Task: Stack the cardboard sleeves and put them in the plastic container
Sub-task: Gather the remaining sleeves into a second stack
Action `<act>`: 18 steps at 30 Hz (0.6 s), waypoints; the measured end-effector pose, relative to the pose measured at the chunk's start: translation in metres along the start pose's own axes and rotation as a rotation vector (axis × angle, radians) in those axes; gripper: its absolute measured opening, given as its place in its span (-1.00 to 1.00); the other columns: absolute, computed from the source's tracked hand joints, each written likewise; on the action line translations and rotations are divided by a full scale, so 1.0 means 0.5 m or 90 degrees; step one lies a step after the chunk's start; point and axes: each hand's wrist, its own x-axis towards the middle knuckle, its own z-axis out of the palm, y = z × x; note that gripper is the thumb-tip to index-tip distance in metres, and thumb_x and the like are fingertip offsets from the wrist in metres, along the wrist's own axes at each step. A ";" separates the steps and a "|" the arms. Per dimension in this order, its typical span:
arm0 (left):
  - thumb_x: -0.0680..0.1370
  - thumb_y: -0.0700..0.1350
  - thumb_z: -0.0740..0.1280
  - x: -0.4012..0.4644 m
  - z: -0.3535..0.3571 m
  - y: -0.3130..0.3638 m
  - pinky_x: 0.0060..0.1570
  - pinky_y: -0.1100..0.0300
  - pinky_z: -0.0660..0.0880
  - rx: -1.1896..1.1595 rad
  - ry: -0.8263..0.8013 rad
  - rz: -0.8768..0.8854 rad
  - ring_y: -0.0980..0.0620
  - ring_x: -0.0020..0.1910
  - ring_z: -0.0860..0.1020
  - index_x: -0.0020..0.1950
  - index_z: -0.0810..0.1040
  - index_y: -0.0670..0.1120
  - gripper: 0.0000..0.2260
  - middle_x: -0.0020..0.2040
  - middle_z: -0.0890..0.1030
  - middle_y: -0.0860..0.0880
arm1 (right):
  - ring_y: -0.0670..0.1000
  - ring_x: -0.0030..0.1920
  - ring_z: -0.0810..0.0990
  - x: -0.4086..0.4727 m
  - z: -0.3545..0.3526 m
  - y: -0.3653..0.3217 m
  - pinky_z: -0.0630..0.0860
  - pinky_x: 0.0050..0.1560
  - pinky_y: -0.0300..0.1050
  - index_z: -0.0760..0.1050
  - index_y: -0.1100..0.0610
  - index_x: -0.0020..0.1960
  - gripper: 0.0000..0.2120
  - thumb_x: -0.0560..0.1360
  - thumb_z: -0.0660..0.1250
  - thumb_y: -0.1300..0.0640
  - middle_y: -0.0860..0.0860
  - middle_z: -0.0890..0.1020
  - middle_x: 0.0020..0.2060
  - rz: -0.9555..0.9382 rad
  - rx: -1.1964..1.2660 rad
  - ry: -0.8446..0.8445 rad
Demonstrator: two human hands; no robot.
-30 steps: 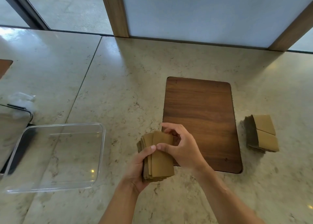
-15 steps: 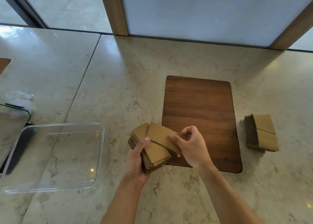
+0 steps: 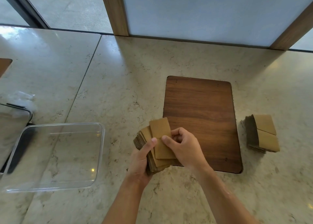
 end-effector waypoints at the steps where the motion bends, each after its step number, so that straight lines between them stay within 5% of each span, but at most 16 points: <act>1: 0.49 -0.03 0.53 -0.002 -0.004 -0.003 0.05 -0.25 0.68 -0.006 -0.013 -0.011 -0.39 0.22 0.67 0.35 0.65 -0.21 -0.52 0.30 0.65 -0.41 | -0.18 -0.15 0.67 -0.002 0.004 0.001 0.56 -0.29 -0.34 0.57 -0.03 0.01 -0.79 0.50 0.52 -0.10 -0.07 0.71 -0.13 -0.008 -0.039 -0.013; 4: 0.53 -0.02 0.49 -0.011 -0.012 -0.012 0.18 -0.27 0.62 -0.010 -0.049 -0.022 -0.40 0.30 0.62 0.38 0.62 -0.24 -0.51 0.36 0.61 -0.41 | -0.11 0.10 0.66 -0.007 0.003 -0.001 0.64 -0.02 -0.28 0.44 -0.06 0.32 -0.52 0.49 0.54 -0.11 -0.08 0.65 0.12 0.064 0.014 -0.140; 7: 0.48 0.00 0.48 -0.012 -0.004 -0.013 0.09 -0.25 0.66 0.109 -0.059 0.069 -0.39 0.22 0.66 0.35 0.65 -0.20 -0.51 0.28 0.65 -0.40 | 0.10 0.26 0.67 -0.006 -0.035 0.002 0.60 0.31 0.10 0.49 0.11 0.43 -0.36 0.45 0.58 -0.11 0.08 0.70 0.25 0.143 0.211 -0.345; 10: 0.48 0.04 0.45 -0.007 0.014 -0.011 -0.04 -0.28 0.70 0.305 -0.058 0.170 -0.33 0.06 0.72 0.22 0.70 -0.10 -0.63 0.09 0.73 -0.27 | 0.16 0.31 0.65 -0.010 -0.074 0.000 0.56 0.33 0.17 0.50 0.11 0.43 -0.47 0.52 0.54 0.05 0.13 0.68 0.28 0.097 0.229 -0.438; 13: 0.47 0.00 0.48 0.003 0.036 -0.005 -0.12 0.06 0.68 0.391 -0.065 0.212 -0.12 0.03 0.73 0.29 0.64 -0.07 -0.60 0.03 0.74 -0.09 | 0.21 0.24 0.67 -0.003 -0.098 -0.011 0.62 0.21 0.10 0.44 0.12 0.44 -0.51 0.55 0.48 0.22 0.21 0.67 0.24 0.032 0.235 -0.439; 15: 0.44 -0.03 0.53 0.015 0.057 -0.002 0.10 0.03 0.66 0.404 -0.082 0.205 -0.09 0.20 0.69 0.48 0.51 -0.02 -0.39 0.21 0.70 -0.08 | 0.16 0.25 0.63 0.010 -0.124 -0.023 0.61 0.23 0.04 0.39 0.08 0.48 -0.46 0.56 0.48 0.19 0.16 0.62 0.27 -0.041 0.109 -0.391; 18: 0.41 -0.05 0.56 0.037 0.067 0.005 0.43 -0.02 0.47 0.489 -0.071 0.235 0.11 0.42 0.54 0.56 0.32 0.28 -0.21 0.40 0.59 0.09 | -0.02 0.30 0.47 0.033 -0.161 -0.032 0.48 0.32 -0.10 0.20 -0.13 0.58 -0.28 0.54 0.49 -0.01 -0.13 0.45 0.34 -0.247 -0.408 -0.212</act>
